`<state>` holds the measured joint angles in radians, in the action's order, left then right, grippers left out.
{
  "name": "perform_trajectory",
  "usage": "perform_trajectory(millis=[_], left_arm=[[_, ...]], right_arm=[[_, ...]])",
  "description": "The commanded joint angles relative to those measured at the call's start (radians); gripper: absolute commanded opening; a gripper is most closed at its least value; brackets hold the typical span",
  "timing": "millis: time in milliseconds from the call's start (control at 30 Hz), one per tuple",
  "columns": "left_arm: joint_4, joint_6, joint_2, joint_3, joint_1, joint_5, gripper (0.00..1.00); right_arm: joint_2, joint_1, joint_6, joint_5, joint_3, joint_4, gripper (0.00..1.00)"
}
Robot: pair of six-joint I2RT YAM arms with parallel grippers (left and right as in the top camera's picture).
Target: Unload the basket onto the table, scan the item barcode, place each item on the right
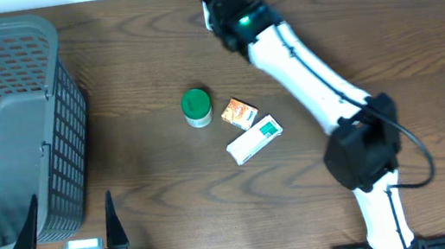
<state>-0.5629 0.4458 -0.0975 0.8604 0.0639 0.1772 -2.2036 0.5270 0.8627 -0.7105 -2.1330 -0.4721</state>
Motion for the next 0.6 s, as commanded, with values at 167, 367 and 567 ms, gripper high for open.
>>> perform_trajectory(millis=[167, 367, 567], left_arm=[[0.019, 0.006, 0.016, -0.002, 0.005, -0.005, 0.87], [0.018, 0.006, 0.016, -0.002, 0.005, -0.005, 0.87], [0.018, 0.005, 0.016, -0.002, 0.005, -0.005, 0.87]], right_arm=[[0.005, -0.296, -0.495, 0.063, 0.028, -0.465, 0.01], [0.005, -0.576, -0.699, 0.092, 0.169, -0.566, 0.01], [0.005, -0.88, -0.859, 0.091, 0.428, -0.492, 0.01]])
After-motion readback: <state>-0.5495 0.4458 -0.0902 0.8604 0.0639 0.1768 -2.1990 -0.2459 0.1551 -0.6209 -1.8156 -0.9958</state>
